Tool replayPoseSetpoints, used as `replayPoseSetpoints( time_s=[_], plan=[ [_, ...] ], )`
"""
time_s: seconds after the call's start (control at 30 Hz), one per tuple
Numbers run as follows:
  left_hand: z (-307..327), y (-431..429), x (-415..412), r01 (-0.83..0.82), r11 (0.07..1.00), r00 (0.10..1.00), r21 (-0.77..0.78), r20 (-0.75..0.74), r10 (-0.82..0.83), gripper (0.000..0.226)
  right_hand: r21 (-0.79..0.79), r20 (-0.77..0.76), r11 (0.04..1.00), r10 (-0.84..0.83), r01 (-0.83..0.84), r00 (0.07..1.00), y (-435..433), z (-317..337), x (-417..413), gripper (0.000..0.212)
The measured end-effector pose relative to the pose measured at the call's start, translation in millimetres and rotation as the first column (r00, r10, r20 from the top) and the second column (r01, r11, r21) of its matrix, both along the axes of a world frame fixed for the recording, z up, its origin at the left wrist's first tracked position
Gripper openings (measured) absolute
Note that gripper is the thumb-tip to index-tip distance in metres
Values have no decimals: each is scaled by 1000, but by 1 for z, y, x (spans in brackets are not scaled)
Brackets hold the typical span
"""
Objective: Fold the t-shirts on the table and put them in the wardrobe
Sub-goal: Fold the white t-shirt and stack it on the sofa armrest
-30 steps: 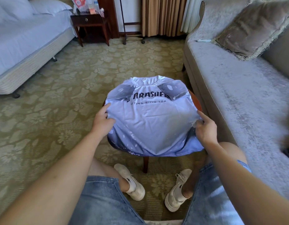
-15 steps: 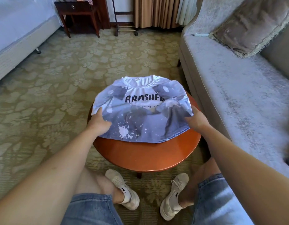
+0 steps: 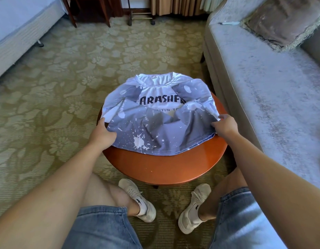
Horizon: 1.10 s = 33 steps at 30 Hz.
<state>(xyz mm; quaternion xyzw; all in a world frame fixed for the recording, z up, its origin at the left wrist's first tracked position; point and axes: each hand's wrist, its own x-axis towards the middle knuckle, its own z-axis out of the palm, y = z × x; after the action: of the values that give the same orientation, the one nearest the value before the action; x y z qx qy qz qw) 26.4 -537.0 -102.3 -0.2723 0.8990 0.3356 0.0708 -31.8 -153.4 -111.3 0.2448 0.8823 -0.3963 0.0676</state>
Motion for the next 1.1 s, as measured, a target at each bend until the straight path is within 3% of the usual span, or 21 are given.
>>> replayPoseSetpoints(
  time_s=[0.1, 0.23, 0.33, 0.47, 0.57, 0.73, 0.83, 0.93, 1.1],
  plan=[
    [4, -3, 5, -12, 995, 999, 102, -32, 15, 63, -59, -69, 998, 14, -18, 997, 3, 6, 9, 44],
    [20, 3, 16, 44, 976, 987, 212, -162, -9, 29, -142, -159, 990, -2, -21, 987, 4, 18, 25, 25],
    [40, 13, 22, 91, 959, 964, 268, -264, -18, 8, -268, -216, 962, -2, -57, 976, 2, 31, 39, 30],
    [67, 23, 29, 124, 901, 949, 415, -314, 14, 17, -522, -260, 850, -79, -71, 962, -6, 58, 60, 27],
    [80, 31, 34, 154, 862, 936, 482, -351, 29, 20, -611, -300, 784, -101, -109, 949, -11, 71, 69, 27],
    [97, 48, 45, 196, 844, 914, 499, -405, 27, 17, -611, -359, 774, -88, -163, 929, -20, 80, 78, 27],
    [100, 52, 48, 207, 830, 921, 518, -389, 13, 31, -660, -348, 727, -75, -188, 934, -22, 85, 84, 24],
    [102, 52, 49, 238, 789, 943, 567, -328, -49, 49, -683, -341, 696, -37, -221, 939, -23, 90, 88, 35],
    [100, 54, 47, 257, 786, 942, 562, -329, -73, 50, -611, -391, 742, 20, -276, 920, -27, 90, 89, 35]
  ],
)
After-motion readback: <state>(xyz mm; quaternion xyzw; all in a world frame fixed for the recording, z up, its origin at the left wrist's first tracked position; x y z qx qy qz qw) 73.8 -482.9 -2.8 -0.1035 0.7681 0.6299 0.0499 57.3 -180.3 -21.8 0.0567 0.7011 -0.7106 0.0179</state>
